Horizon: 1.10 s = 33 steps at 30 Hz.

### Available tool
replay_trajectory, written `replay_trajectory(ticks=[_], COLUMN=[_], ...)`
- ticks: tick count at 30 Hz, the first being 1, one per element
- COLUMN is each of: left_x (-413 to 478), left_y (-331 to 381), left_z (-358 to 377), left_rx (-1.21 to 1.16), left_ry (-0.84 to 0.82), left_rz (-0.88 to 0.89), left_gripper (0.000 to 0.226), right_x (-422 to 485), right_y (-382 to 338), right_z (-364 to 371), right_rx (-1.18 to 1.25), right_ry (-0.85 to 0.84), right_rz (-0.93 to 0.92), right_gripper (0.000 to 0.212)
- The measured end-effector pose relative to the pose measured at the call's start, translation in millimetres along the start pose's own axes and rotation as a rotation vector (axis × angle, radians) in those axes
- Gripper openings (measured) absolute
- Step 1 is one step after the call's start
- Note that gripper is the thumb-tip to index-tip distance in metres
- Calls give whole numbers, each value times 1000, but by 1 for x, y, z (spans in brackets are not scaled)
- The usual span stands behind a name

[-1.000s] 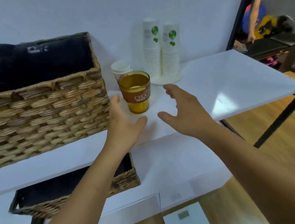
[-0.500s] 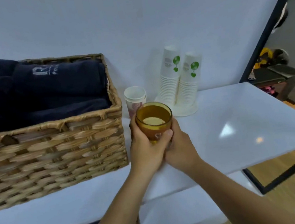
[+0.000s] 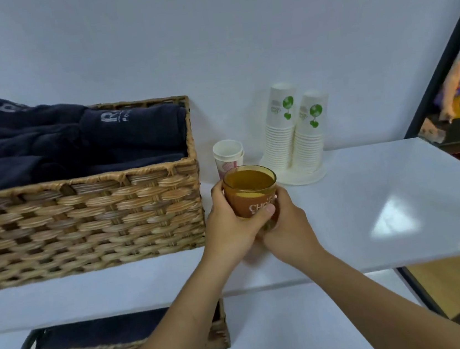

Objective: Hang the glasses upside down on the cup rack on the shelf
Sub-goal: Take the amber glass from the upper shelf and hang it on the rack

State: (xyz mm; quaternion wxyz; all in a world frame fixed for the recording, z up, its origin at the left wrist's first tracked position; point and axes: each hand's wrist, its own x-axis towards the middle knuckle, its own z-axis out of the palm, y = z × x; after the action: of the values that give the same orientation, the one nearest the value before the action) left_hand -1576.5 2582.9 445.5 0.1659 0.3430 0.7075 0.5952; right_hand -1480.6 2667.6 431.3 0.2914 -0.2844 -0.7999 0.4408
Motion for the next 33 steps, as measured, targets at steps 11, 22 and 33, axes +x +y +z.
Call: replay_trajectory(ticks=[11,22,33], left_x=[-77,-159,-330], left_y=[106,180,122], left_z=[-20,-135,-303], left_rx=[130,66,-619], left_ry=[140,449,701], left_rz=[225,156,-162], left_gripper=[76,65,68], right_x=[-40,-89,-223], right_y=[-70,-203,-294], right_z=[-76,-23,150], right_rx=[152,272,270], right_ry=[-89,-244,-489], right_rz=[-331,-547,-665], right_gripper=[81,85,59])
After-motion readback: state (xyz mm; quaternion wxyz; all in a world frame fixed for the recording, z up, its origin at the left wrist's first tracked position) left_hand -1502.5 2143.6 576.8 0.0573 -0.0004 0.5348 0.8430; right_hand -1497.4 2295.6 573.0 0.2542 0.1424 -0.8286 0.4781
